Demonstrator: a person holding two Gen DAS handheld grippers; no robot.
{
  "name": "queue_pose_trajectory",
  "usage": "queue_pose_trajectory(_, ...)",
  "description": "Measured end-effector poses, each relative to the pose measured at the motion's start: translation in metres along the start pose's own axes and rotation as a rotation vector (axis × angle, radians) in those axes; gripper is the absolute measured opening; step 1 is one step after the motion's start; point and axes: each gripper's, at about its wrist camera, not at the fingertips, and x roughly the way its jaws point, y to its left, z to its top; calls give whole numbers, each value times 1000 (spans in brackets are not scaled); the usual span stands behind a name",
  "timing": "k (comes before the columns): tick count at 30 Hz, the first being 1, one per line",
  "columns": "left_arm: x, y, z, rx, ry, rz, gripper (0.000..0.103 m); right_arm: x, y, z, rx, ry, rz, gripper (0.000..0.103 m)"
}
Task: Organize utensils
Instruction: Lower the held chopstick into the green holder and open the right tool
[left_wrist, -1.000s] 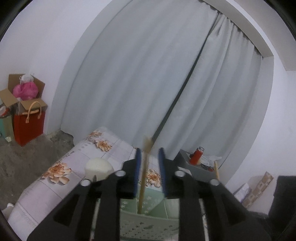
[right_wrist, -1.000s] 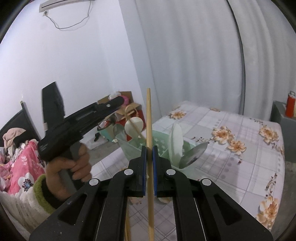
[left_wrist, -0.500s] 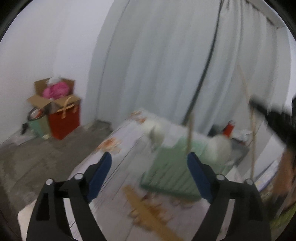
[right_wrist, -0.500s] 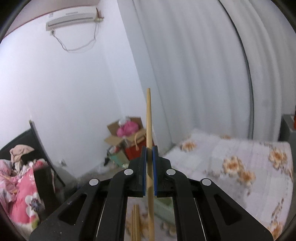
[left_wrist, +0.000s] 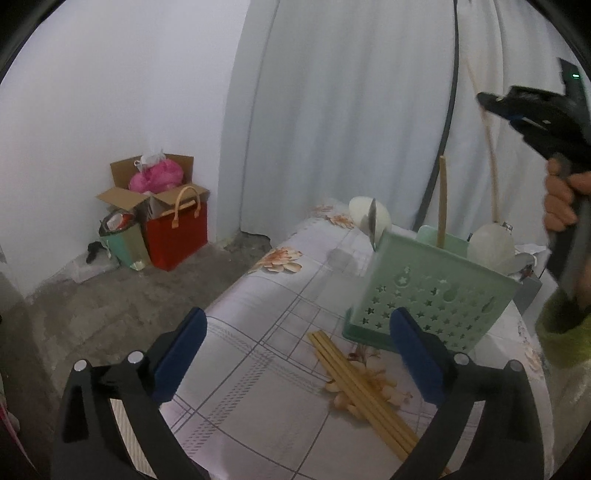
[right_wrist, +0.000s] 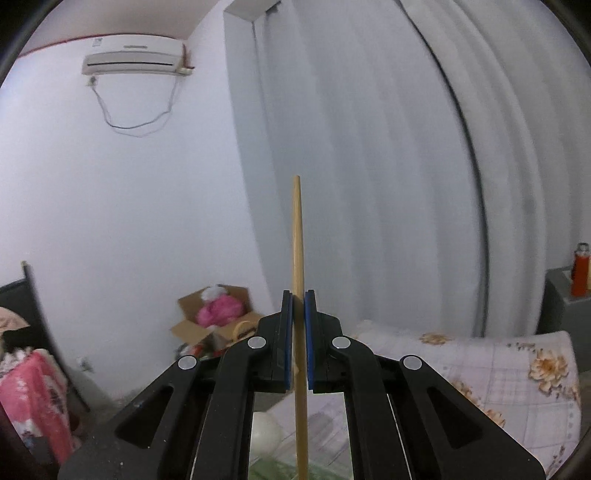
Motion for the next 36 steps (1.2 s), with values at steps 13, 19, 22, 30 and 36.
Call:
queue_pose_trajectory(13, -2, 5, 1, 10, -9, 40, 97, 8, 15, -37, -68, 117, -68, 4)
queue_pose_trajectory(19, -1, 4, 1, 19, -5, 49, 97, -6, 14, -47, -106, 176, -67, 4)
queue_pose_trajectory(22, 0, 3, 0, 19, -2, 55, 97, -18, 11, -53, -128, 207, -75, 4)
queue_pose_trajectory(30, 3, 3, -1, 17, 9, 54, 97, -35, 8, -62, -153, 290, -77, 8)
queue_pose_trajectory(36, 0, 8, -2, 13, 6, 64, 97, -55, 6, -59, -110, 282, -52, 34)
